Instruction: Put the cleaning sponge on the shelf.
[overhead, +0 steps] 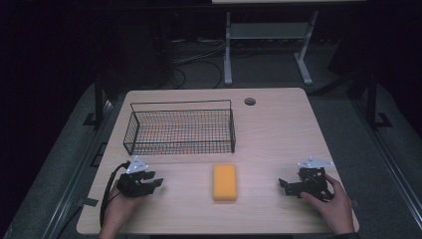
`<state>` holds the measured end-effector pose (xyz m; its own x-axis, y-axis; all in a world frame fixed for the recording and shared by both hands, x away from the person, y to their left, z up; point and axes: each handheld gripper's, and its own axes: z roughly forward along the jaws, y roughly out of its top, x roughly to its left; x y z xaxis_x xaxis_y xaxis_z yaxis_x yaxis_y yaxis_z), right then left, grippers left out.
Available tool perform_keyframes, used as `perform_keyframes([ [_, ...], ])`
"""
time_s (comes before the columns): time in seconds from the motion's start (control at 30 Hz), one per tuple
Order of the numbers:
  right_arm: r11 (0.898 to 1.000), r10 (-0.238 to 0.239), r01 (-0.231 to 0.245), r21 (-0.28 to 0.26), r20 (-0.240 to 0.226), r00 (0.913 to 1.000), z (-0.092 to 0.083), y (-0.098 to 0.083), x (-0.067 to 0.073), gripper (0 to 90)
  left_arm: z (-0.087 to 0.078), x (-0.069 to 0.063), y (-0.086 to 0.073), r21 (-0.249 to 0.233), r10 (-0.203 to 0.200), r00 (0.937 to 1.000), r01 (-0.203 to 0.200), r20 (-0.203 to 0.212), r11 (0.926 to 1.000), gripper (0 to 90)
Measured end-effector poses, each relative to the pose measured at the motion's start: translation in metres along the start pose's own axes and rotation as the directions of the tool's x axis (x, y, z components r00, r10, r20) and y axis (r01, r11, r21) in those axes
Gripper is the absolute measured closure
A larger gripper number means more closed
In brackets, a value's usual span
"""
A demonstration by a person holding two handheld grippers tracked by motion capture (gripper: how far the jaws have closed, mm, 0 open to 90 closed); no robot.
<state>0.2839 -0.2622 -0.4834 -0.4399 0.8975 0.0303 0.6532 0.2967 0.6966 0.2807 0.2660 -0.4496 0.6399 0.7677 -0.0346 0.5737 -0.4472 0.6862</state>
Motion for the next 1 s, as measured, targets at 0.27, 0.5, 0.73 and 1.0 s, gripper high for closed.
perform_keyframes([
  [0.27,1.0,-0.005,0.005,-0.002,0.001,1.0,0.0,0.0,0.0,0.0,-0.001,-0.005,0.015,0.022,-0.009,0.9977,0.007,0.067,0.9997,84.7],
  [0.5,1.0,-0.006,0.006,-0.001,0.001,1.0,0.0,0.0,0.0,0.0,-0.001,-0.01,0.029,0.031,-0.004,0.9956,0.001,0.094,0.9995,89.6],
  [0.73,1.0,-0.004,0.004,-0.002,0.002,1.0,0.0,0.0,0.0,0.0,0.006,-0.019,0.041,0.044,0.001,0.9925,-0.007,0.122,0.999,89.7],
  [1.0,1.0,-0.005,0.005,-0.002,0.002,1.0,0.001,0.0,0.0,0.0,0.018,-0.032,0.057,0.068,0.036,0.9863,-0.047,0.161,0.9965,89.8],
])
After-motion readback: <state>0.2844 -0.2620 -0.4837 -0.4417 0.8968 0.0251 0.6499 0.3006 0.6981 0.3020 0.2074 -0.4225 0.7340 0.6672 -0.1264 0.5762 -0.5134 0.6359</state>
